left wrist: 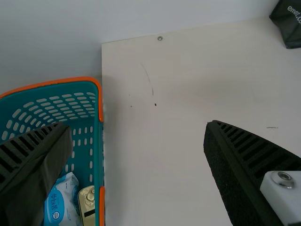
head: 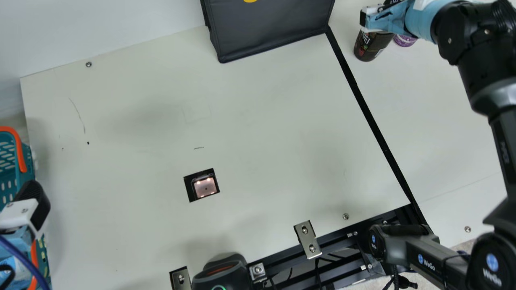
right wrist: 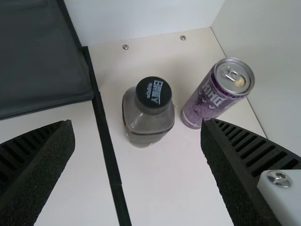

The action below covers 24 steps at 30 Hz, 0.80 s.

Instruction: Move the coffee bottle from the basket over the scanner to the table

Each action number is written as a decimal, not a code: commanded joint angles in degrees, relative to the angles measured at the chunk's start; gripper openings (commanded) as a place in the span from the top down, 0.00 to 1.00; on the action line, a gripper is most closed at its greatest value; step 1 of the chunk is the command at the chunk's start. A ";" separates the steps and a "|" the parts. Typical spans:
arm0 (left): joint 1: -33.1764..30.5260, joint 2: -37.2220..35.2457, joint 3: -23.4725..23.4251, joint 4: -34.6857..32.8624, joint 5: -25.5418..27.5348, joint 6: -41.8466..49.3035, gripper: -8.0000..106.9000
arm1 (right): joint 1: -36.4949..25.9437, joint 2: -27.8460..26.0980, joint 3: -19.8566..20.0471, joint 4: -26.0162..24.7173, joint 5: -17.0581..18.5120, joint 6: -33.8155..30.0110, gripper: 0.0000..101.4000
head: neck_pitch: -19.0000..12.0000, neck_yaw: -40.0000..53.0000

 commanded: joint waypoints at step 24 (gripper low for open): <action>6.37 -5.28 -9.15 -4.04 12.23 -2.70 0.15 | 12.73 -24.16 -0.08 3.50 22.17 1.20 0.06 | -1.66 19.87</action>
